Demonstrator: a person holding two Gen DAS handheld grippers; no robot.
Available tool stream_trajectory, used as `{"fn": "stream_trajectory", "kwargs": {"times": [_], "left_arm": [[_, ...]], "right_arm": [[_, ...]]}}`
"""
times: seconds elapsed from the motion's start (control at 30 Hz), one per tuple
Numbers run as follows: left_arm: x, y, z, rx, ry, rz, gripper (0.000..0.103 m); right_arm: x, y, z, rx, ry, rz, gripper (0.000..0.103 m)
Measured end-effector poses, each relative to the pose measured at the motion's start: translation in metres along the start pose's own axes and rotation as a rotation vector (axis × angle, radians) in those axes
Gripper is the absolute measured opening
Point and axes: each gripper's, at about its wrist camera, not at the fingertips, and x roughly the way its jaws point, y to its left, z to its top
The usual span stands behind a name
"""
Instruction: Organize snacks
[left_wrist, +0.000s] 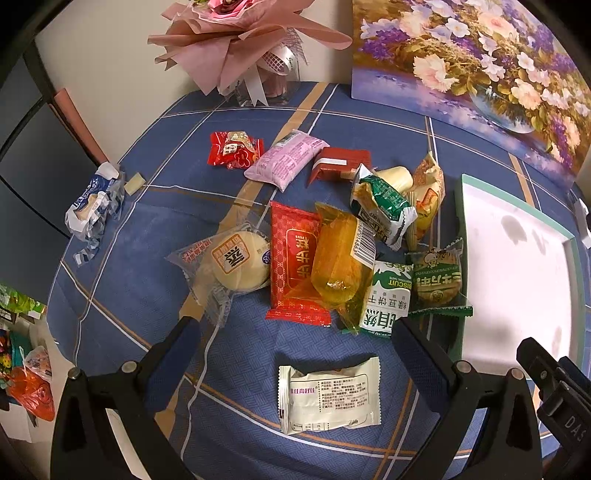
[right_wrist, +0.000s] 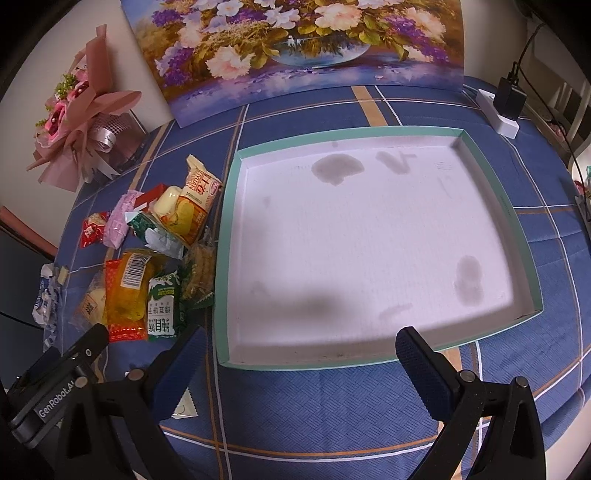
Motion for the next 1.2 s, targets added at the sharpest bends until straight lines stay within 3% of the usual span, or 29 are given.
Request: {"fn": "stream_trajectory", "kwargs": {"times": [1.2], "left_arm": [[0.0025, -0.0023, -0.0031, 0.003, 0.006, 0.001, 0.103]], "right_arm": [[0.0018, 0.0006, -0.0006, -0.008, 0.006, -0.011, 0.103]]}}
